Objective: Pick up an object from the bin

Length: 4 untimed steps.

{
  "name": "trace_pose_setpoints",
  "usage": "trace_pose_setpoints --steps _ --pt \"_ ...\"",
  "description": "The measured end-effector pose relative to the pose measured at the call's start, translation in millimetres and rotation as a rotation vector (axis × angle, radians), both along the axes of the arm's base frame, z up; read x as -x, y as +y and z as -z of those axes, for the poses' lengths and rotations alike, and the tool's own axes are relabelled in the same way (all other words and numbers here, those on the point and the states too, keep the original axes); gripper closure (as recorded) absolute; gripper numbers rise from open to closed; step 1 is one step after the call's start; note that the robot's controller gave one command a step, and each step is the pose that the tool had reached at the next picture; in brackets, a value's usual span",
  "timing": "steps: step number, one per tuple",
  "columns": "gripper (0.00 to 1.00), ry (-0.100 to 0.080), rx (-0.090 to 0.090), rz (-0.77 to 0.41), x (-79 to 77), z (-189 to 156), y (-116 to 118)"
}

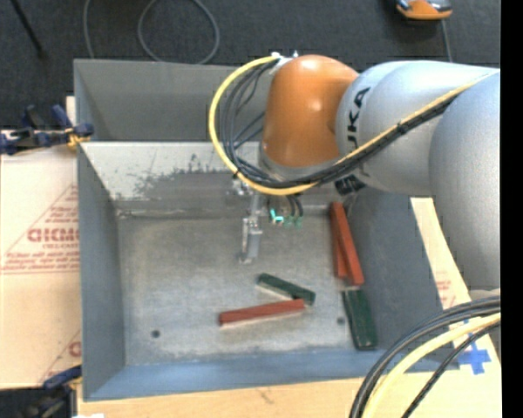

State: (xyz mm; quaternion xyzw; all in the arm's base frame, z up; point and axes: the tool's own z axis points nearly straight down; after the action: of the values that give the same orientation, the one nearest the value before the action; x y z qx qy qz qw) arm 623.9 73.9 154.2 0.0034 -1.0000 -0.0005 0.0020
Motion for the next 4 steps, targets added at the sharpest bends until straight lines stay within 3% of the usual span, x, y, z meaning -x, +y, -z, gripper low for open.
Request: trace_pose_setpoints --steps 1,2,3,4 --pt "0.00 -0.002 0.002 0.007 19.2 87 -58" --pt "0.00 -0.005 0.002 -0.317 62.9 82 -89" --pt "0.00 -0.012 0.000 -0.320 142.3 75 -68" --pt "1.00 -0.009 0.000 -0.318 141.5 76 -69"
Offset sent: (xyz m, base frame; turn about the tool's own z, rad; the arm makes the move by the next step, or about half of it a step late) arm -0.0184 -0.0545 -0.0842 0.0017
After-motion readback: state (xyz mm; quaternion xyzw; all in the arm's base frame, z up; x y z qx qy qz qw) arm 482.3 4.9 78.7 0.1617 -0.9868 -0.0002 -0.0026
